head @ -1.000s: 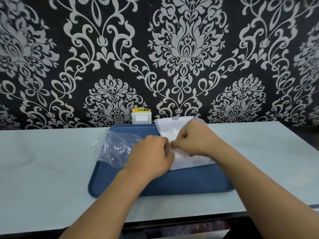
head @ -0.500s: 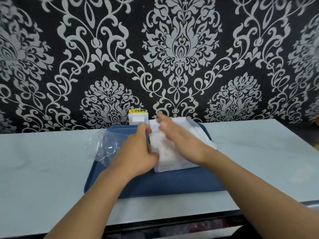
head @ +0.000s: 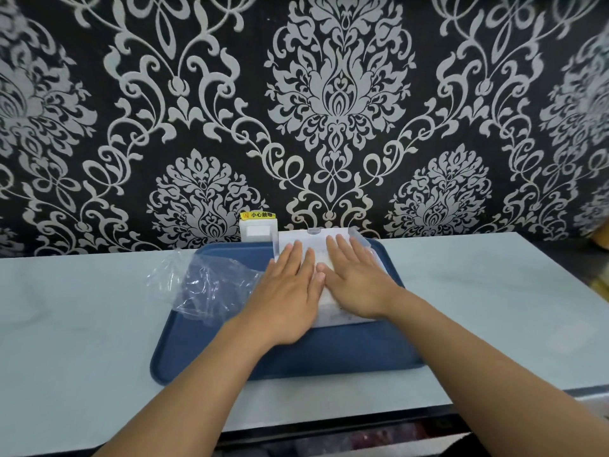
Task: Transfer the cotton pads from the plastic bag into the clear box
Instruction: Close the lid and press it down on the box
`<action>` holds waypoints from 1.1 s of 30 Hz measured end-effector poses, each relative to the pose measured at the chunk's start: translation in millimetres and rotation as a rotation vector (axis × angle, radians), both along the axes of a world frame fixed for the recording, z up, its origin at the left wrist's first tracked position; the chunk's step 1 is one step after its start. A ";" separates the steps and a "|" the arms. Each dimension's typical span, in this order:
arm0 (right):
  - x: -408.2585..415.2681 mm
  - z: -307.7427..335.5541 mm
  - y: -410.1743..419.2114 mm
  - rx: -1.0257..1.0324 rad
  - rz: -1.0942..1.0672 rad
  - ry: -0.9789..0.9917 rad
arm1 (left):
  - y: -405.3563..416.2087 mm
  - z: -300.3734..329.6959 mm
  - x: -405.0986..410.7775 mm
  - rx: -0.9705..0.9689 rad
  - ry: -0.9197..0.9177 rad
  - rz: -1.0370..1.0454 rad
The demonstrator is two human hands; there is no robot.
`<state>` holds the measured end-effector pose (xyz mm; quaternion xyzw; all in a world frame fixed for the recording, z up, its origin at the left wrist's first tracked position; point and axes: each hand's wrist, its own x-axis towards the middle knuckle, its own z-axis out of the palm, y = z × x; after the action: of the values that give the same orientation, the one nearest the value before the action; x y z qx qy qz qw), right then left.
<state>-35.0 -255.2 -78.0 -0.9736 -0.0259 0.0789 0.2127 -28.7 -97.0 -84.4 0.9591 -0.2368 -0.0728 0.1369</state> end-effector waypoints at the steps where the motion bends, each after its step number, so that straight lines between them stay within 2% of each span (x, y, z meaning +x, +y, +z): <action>1: -1.1 8.4 -6.1 0.155 -0.012 0.013 | 1.8 -0.2 0.7 0.007 -0.004 -0.004; 2: -3.6 18.0 -14.3 0.345 -0.063 -0.034 | 3.0 0.4 0.1 -0.018 -0.013 -0.004; 3: -5.7 25.5 -23.7 0.519 -0.150 -0.169 | 2.7 0.6 -0.5 -0.082 -0.032 0.000; 4: -2.8 29.9 -35.3 0.601 -0.282 -0.350 | 2.3 1.6 -0.4 -0.173 -0.068 0.020; 5: 2.2 30.5 -49.3 0.594 -0.448 -0.485 | 2.2 1.1 3.6 -0.288 -0.115 0.059; 6: 7.4 29.2 -61.8 0.585 -0.587 -0.502 | 1.9 3.0 8.8 -0.416 -0.165 0.117; 8: 17.5 17.7 -72.9 0.740 -0.680 -0.203 | 6.9 5.4 25.7 -0.607 -0.209 0.296; 9: 22.0 8.4 -72.7 0.825 -0.644 -0.035 | 10.1 8.3 32.0 -0.661 -0.140 0.399; 11: 31.4 -3.9 -70.8 0.897 -0.572 0.126 | 16.5 6.8 42.7 -0.765 0.117 0.551; 14: 39.9 -10.2 -67.7 1.005 -0.513 0.145 | 22.1 1.6 47.6 -0.932 0.362 0.608; 20: 17.9 9.3 -78.3 1.331 -0.422 0.182 | 33.5 11.6 45.0 -1.322 0.526 0.598; 22: 8.1 19.2 -85.4 1.318 -0.446 0.156 | 38.5 19.0 41.9 -1.562 0.652 0.565; 23: 4.3 21.7 -85.7 1.227 -0.447 0.118 | 39.3 22.6 38.6 -1.633 0.688 0.554; 24: 0.4 22.9 -83.0 1.093 -0.424 0.081 | 38.2 23.6 35.8 -1.629 0.692 0.538; 26: -11.2 23.5 -68.3 0.781 -0.317 -0.027 | 32.0 20.6 28.6 -1.397 0.631 0.444; 28: -20.8 18.0 -54.1 0.498 -0.130 -0.122 | 26.1 15.1 17.3 -0.948 0.487 0.268; 30: -28.2 9.5 -43.6 0.210 0.056 -0.053 | 23.2 3.0 7.1 -0.478 0.244 0.101; 31: -29.4 4.1 -39.1 0.082 0.102 -0.030 | 21.5 0.3 0.7 -0.330 0.149 0.064; 33: -30.4 -1.9 -30.2 -0.099 0.136 -0.064 | 17.7 -0.1 -9.9 -0.174 0.033 0.066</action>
<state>-65.4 -285.3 -79.9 -0.9809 -0.0947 0.0635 0.1575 -38.6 -79.3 -84.5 0.9495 -0.2085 -0.0632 0.2258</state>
